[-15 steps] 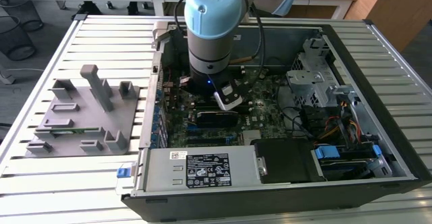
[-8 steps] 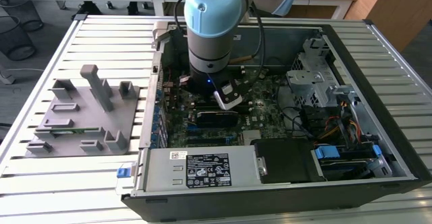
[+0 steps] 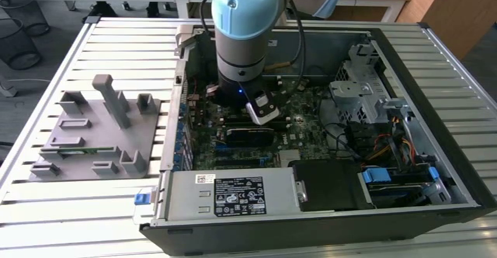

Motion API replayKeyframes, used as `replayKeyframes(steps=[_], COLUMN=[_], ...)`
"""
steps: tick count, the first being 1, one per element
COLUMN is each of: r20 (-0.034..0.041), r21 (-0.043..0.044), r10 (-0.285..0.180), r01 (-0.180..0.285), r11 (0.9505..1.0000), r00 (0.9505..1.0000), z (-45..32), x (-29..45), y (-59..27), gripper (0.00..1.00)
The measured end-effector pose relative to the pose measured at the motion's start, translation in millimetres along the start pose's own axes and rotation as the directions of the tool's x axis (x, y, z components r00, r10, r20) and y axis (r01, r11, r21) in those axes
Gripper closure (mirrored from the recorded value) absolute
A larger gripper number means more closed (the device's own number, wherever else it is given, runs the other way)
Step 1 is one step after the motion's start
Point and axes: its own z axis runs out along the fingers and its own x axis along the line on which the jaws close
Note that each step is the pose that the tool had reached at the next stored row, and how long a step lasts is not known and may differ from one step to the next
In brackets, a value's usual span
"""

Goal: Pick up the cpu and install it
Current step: 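Install the second cpu locking lever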

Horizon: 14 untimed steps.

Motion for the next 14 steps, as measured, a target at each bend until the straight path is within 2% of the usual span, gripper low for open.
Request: replayKeyframes(steps=[14], r20=[-0.0001], r21=[0.0001], r10=[0.000], r01=[0.000], r11=[1.0000], r00=[1.0000], z=[-7.6], x=[0.1], y=[2.0], gripper=[0.89])
